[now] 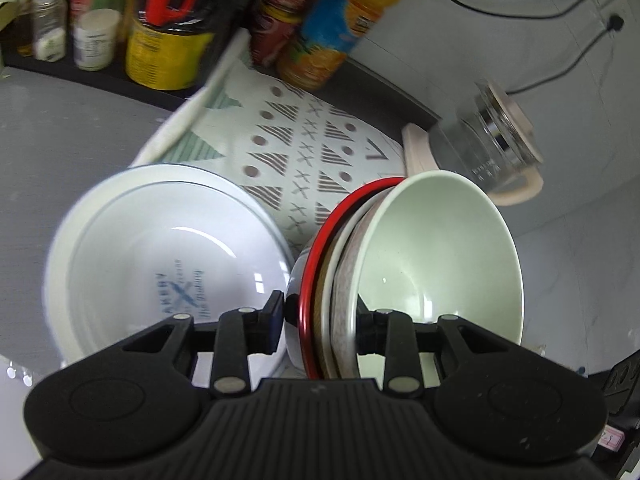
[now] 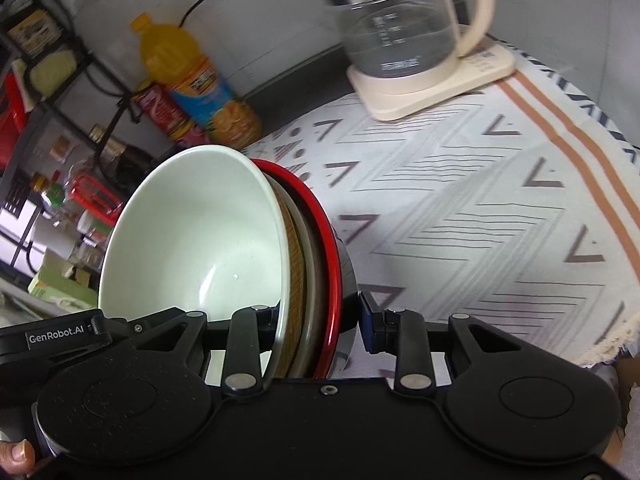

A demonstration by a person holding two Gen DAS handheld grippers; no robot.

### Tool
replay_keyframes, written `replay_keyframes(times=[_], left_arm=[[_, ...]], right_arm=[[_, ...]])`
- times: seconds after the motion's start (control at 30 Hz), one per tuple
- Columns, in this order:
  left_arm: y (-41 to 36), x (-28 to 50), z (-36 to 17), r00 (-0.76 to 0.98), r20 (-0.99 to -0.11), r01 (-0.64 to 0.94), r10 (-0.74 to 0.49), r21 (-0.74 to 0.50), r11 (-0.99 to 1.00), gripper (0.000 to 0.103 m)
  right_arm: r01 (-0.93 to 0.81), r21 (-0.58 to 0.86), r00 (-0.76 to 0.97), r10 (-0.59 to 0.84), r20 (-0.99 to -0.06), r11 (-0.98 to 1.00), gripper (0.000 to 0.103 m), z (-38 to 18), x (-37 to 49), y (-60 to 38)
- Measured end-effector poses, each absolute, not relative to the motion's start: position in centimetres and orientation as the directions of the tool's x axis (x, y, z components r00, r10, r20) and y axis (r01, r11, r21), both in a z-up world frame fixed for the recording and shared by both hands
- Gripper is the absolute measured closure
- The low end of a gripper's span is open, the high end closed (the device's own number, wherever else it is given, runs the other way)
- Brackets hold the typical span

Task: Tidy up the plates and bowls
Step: 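Carry the red bowl stack with both grippers onto the plate stack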

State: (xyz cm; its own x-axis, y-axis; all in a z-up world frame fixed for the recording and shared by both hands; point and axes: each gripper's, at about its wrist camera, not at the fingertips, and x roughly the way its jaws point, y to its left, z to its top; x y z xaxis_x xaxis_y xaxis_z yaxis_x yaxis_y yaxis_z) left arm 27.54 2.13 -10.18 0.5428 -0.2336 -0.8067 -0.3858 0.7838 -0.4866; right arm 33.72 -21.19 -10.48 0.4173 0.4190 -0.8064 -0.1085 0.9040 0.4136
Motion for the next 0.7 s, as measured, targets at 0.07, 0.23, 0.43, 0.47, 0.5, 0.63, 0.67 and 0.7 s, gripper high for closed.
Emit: replay_keyframes(times=[0.07,0.23,0.43,0.47,0.5,0.63,0.67,0.7], left_arm=[[3.0,27.0,-10.2,0.545,-0.807,-0.400,-0.226,-0.488,0.776,0.072],[5.1,25.7,-10.3,0.553,-0.808,-0.436,-0.204,-0.489,0.756,0.072],[7.5,24.4,-10.8,0.552,-0.813,-0.479,-0.183,-0.489,0.729,0.072],[7.8,24.2,-11.0,0.551,-0.815,-0.486,-0.180,-0.489,0.725,0.072],[8.1,24.0,-11.1,0.551,-0.816,-0.492,-0.176,-0.488,0.721,0.072],[9.5,23.4,-11.7,0.550,-0.818,-0.513,-0.168,-0.490,0.705,0.072],[9.8,23.3,-11.8,0.549,-0.820,-0.518,-0.165,-0.488,0.702,0.072],[10.0,23.2,-11.9,0.547,-0.822,-0.524,-0.161,-0.486,0.699,0.072]], right_arm=[[-0.123,0.412,0.410,0.425,-0.807,0.903,0.072,-10.5,33.6,-20.2],[-0.156,0.412,0.385,0.439,-0.812,0.898,0.072,-10.4,33.2,-18.1],[-0.198,0.402,0.356,0.448,-0.820,0.894,0.072,-10.5,32.9,-15.3],[-0.205,0.401,0.351,0.449,-0.822,0.893,0.072,-10.6,32.9,-14.9],[-0.211,0.400,0.346,0.450,-0.823,0.892,0.072,-10.7,32.8,-14.5],[-0.230,0.394,0.326,0.452,-0.830,0.890,0.072,-11.1,32.7,-12.9],[-0.233,0.394,0.322,0.452,-0.832,0.889,0.072,-11.2,32.8,-12.5],[-0.235,0.394,0.316,0.453,-0.834,0.889,0.072,-11.3,32.8,-12.2]])
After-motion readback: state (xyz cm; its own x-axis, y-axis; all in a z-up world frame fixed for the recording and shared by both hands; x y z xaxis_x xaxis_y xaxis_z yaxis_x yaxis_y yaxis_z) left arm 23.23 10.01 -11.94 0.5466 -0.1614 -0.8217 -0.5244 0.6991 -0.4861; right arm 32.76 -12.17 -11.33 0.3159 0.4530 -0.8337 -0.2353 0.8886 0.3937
